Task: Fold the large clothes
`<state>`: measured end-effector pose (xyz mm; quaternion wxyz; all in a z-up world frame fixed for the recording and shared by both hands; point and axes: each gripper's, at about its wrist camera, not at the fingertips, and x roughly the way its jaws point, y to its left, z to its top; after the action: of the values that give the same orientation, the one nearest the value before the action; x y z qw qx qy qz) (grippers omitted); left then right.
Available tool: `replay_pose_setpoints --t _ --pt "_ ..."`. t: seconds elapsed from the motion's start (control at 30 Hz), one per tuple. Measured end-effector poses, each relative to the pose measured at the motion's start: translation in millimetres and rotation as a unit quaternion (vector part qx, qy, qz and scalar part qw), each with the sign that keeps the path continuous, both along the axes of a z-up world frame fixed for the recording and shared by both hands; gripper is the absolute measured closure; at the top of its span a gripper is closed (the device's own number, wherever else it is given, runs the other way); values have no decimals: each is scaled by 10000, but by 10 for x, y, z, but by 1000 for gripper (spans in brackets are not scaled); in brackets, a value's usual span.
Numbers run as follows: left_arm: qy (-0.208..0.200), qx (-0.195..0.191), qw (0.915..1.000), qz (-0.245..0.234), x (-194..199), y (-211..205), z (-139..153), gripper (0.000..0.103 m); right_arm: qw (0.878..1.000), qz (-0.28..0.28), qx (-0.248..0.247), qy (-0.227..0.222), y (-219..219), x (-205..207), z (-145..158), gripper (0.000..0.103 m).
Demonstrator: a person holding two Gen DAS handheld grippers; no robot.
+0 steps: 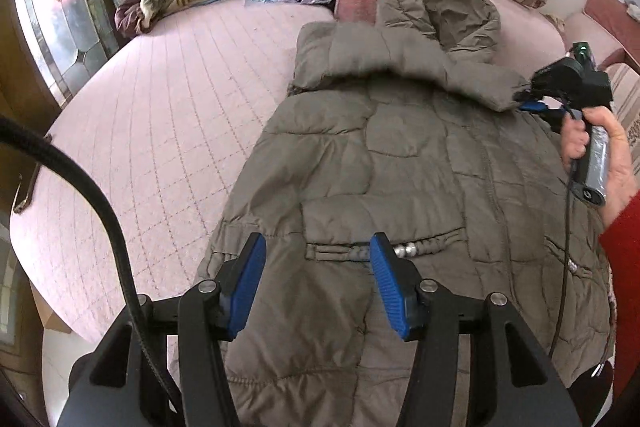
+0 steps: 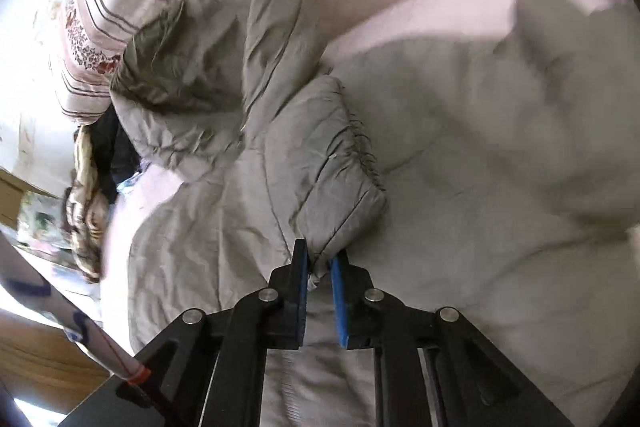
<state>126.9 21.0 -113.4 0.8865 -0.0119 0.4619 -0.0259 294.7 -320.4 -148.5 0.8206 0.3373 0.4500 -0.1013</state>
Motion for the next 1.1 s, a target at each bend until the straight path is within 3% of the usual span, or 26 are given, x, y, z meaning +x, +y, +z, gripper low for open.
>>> replay_pose_setpoints --t 0.1,0.27,0.3,0.4,0.47,0.5,0.57,0.6,0.63,0.73,0.83,1.0,1.1 --pt "-47 69 10000 -49 -58 -93 37 50 9997 -97 -135 166 -202 -182 -33 91" --pt "-34 133 9998 -112 -182 -210 133 50 9979 -132 158 616 -349 -278 -361 88" --pt "-91 164 9997 -123 -222 -230 178 50 9979 -205 217 569 -371 -337 -345 80" --pt "-303 326 9989 -167 -348 -290 323 50 9994 -167 126 265 -447 -569 -117 76" --pt "-340 362 9985 -210 -386 -321 377 49 9998 -71 -188 45 -506 -759 84 75" --pt "-335 351 9985 -238 -403 -345 397 48 9993 -89 -367 -85 -559 -866 179 70" --pt "-265 263 9989 -289 -416 -385 402 46 9963 -213 -764 -329 -720 -1123 342 48" --pt "-213 242 9990 -293 -423 -417 396 45 9944 -274 -929 -412 -840 -1263 390 31" --pt "-163 242 9991 -315 -427 -456 386 45 9936 -321 -1001 -424 -987 -1395 396 24" --pt "-39 311 9985 -446 -436 -588 337 45 9928 -646 -1005 18 -1469 -1662 236 25" --pt "64 390 9973 -624 -440 -735 278 45 9895 -1294 -570 289 -2011 -1938 -40 38" --pt "129 532 9957 -747 -388 -874 193 45 9751 -2200 84 260 -2683 -2236 -443 41" --pt "157 594 9954 -741 -326 -915 147 45 9707 -2394 223 -4 -2940 -2170 -473 42"
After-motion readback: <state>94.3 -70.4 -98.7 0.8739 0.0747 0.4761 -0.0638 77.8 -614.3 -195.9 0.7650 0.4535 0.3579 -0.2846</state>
